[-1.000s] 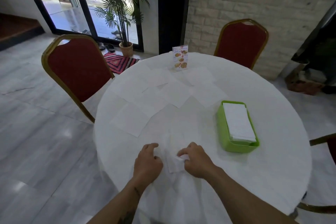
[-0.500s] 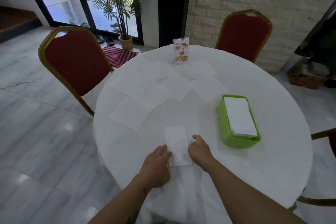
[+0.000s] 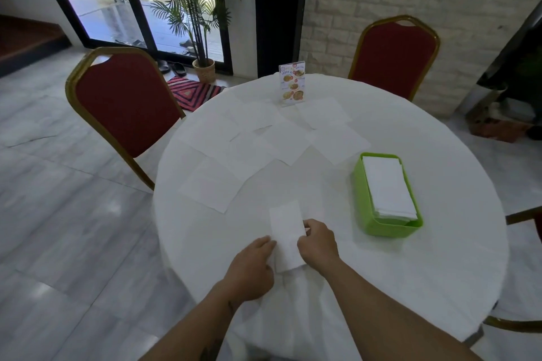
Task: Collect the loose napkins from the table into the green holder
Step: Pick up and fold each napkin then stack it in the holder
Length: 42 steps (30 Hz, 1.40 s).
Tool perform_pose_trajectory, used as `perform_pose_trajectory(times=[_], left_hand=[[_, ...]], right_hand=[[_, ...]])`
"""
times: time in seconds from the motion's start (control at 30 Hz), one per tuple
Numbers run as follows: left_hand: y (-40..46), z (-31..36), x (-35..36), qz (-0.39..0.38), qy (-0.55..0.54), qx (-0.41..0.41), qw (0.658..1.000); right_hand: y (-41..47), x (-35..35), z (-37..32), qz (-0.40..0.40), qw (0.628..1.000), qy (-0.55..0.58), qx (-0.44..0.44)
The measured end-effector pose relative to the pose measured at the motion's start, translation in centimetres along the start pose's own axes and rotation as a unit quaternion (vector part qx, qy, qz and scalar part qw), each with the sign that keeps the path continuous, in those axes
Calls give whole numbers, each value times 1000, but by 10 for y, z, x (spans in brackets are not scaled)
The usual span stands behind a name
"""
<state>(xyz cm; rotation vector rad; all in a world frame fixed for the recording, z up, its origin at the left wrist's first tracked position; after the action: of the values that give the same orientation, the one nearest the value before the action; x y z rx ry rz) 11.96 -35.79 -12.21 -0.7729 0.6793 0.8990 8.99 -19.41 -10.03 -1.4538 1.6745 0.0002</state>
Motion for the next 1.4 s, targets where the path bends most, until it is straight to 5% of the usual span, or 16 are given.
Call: perform_pose_trajectory(times=[0.33, 0.6, 0.77, 1.4], left_hand=[[45, 56, -32, 135, -141, 3, 981], [105, 144, -43, 135, -172, 74, 973], [125, 168, -28, 94, -134, 73, 984], [145, 216, 12, 100, 8, 104, 989]], right_hand=[[9, -85, -19, 95, 987, -28, -124], [42, -195, 2, 173, 980, 62, -71], [67, -221, 33, 150, 988, 21, -10], [86, -236, 45, 116, 989, -70, -65]])
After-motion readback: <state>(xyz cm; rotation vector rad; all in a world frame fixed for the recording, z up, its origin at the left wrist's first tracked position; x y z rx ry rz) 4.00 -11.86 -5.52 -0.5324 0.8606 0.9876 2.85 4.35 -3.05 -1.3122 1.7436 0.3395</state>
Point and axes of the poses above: each hand's wrist, its own y-axis towards the middle knuckle, its own x-axis out of the palm, z = x × y, the point moved 1 cm from there along y, towards the middle knuckle, and after that the axes turned 9 degrees about x, right-handed, at the moved point
